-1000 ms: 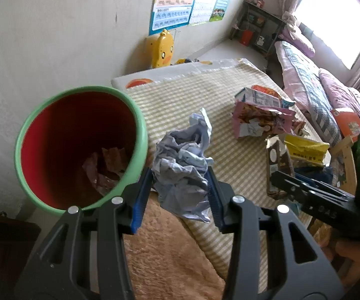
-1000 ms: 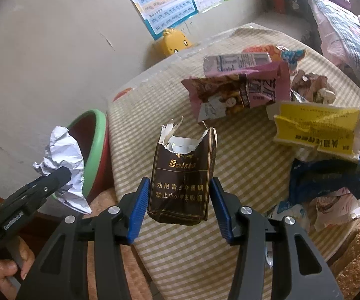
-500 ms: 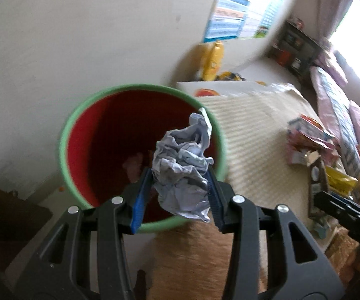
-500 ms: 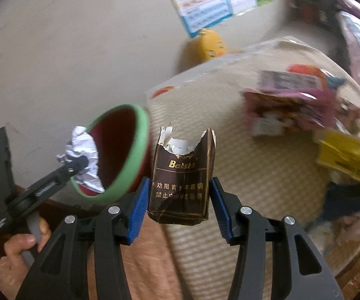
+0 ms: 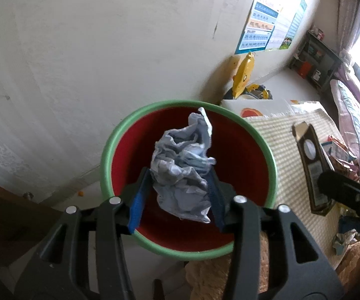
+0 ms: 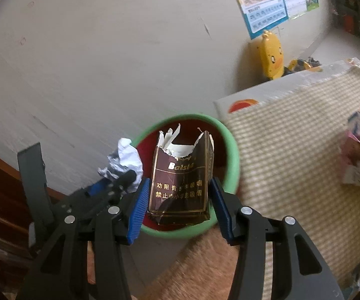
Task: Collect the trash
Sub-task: 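Carry tissue and box over the green bucket and open both grippers, then grasp the white-blue snack wrapper with the left gripper while the right grasps a blue wrapper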
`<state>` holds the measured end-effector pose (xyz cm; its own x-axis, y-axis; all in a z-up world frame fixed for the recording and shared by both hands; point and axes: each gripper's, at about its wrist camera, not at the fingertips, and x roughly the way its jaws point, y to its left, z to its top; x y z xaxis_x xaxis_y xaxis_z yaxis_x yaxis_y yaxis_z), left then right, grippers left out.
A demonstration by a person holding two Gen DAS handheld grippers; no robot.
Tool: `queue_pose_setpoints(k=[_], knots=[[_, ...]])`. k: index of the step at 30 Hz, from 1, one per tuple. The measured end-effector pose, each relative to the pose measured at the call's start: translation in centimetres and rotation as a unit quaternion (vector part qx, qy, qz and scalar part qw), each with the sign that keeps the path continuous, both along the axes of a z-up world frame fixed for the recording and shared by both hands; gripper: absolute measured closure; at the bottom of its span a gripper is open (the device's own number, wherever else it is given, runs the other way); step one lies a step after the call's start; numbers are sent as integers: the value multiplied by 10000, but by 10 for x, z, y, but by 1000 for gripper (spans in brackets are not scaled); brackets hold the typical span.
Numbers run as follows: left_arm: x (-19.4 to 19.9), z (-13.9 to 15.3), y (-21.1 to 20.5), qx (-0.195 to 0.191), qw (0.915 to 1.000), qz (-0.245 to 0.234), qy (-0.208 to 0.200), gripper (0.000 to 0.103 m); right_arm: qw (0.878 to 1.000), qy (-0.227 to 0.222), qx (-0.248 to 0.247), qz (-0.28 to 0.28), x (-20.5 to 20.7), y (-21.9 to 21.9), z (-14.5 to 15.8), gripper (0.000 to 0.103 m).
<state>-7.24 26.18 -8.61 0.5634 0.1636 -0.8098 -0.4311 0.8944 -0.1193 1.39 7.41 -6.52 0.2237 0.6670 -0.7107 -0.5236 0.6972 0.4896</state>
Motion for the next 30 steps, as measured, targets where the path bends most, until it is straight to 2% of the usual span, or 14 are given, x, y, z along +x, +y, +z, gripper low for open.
queue_pose_setpoints(k=[1, 2, 3, 8, 13, 19, 22, 24, 27, 28, 30], knots=[[1, -1, 2, -18, 10000, 28, 10, 37, 10000, 1, 32, 8, 2, 3, 0, 54], [1, -1, 4, -45, 10000, 77, 3, 31, 10000, 0, 59, 10, 3, 5, 1, 48], [1, 0, 5, -79, 9999, 92, -32, 31, 10000, -4, 90, -11, 4, 7, 2, 44], [-1, 1, -1, -35, 10000, 32, -33, 31, 10000, -56, 50, -38, 0, 3, 6, 44], [1, 2, -13, -118, 9999, -83, -41, 31, 9998, -104, -102, -141, -6, -21, 6, 44], [6, 4, -50, -229, 9985, -501, -24, 31, 9966, -271, -440, -636, -13, -86, 4, 42], [10, 1, -83, -337, 9953, -905, 32, 31, 9909, -347, -742, -1067, -17, -133, -1, 42], [14, -3, -114, -367, 9903, -1331, 145, 31, 9836, -330, -928, -1508, -20, -173, -6, 41], [19, -11, -170, -317, 9757, -2140, 356, 31, 9687, -273, -1008, -2253, -27, -234, -11, 41], [19, -12, -188, -311, 9696, -2398, 383, 31, 9616, -256, -1029, -2532, -29, -255, -12, 41], [20, -15, -228, -457, 9521, -2986, 469, 31, 9495, -208, -1088, -2936, -35, -289, -14, 41]])
